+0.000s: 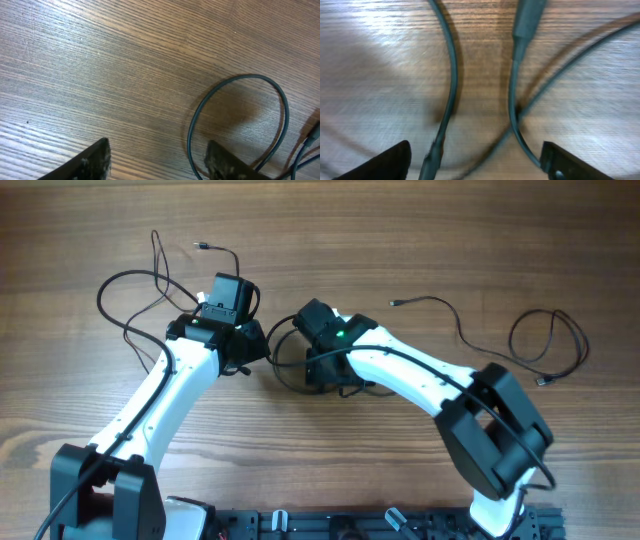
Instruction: Untangle cables
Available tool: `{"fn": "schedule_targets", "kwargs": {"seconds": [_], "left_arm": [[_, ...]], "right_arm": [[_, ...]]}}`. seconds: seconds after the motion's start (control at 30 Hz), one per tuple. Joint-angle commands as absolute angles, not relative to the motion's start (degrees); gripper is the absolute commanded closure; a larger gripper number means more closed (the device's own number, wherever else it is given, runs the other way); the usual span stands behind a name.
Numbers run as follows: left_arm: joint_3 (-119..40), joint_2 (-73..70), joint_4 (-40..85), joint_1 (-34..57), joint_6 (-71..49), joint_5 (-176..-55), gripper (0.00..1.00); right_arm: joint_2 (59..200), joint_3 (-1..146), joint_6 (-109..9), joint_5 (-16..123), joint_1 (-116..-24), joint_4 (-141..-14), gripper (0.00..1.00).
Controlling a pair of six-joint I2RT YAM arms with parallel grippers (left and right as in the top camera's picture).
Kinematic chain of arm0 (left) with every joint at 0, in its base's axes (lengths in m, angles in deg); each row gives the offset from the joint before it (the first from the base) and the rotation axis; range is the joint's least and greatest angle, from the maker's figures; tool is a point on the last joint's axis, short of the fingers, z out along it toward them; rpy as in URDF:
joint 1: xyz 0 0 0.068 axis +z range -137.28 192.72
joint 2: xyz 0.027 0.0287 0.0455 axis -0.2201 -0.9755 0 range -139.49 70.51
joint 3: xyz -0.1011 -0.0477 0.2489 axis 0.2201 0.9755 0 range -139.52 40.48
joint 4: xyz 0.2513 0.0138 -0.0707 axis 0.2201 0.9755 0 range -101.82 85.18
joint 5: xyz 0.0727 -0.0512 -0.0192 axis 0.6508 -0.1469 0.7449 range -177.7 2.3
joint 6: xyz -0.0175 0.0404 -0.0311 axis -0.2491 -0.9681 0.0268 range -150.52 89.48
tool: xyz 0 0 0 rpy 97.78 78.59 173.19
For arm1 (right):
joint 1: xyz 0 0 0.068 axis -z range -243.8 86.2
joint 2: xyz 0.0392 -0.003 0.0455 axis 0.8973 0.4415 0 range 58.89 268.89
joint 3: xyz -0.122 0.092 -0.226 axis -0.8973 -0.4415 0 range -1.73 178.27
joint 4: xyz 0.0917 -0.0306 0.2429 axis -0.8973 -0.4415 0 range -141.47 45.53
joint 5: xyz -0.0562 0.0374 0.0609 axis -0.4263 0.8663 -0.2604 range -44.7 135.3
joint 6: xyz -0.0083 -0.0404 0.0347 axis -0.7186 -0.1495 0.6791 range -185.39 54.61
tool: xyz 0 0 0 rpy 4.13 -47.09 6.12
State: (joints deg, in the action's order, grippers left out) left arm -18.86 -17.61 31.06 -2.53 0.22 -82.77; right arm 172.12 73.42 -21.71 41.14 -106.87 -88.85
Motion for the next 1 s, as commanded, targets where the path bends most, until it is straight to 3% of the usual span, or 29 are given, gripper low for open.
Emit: {"fn": "schedule_targets", "kwargs": {"seconds": [0.0,0.07,0.13,0.17,0.3,0.53,0.7,0.87,0.97], "left_arm": [[-19.49,-18.0,30.88,-2.27,-0.24,-81.64,0.28],[-19.49,-18.0,30.9,-2.27,-0.26,-81.64,0.26],[-19.49,-18.0,30.9,-2.27,-0.26,-81.64,0.25],[-19.49,-18.0,30.88,-2.27,-0.26,-81.64,0.24],[-19.49,-18.0,31.1,-2.27,-0.26,-81.61,0.12],[-19.49,-18.0,31.08,-2.27,-0.24,-81.64,0.0],[-19.49,-18.0,31.06,-2.27,-0.24,-81.66,0.0],[-19.49,-18.0,30.4,-2.27,-0.22,-81.61,0.0],[-19.49,-18.0,28.94,0.55,4.61,-81.64,0.0]], "right_arm": [[178.72,72.77,-20.18,41.53,-107.83,-85.97,0.17],[181.65,72.77,-20.2,42.84,-107.81,-84.33,0.41],[181.71,73.2,-20.73,42.84,-107.79,-85.2,0.8],[181.28,74.08,-23.76,42.84,-107.48,-86.65,0.94],[177.36,76.57,-37.21,45.64,-104.18,-88.48,0.96],[154.41,77.18,-49.21,46.05,-86.02,-85.47,0.96],[153.15,76.46,-54.1,37.22,-72.42,-82.17,0.96],[153.28,75.52,-60.92,68.15,-71.98,-83.15,0.96],[153.28,73.14,-60.92,73.64,-78.32,-83.89,0.96]]}}
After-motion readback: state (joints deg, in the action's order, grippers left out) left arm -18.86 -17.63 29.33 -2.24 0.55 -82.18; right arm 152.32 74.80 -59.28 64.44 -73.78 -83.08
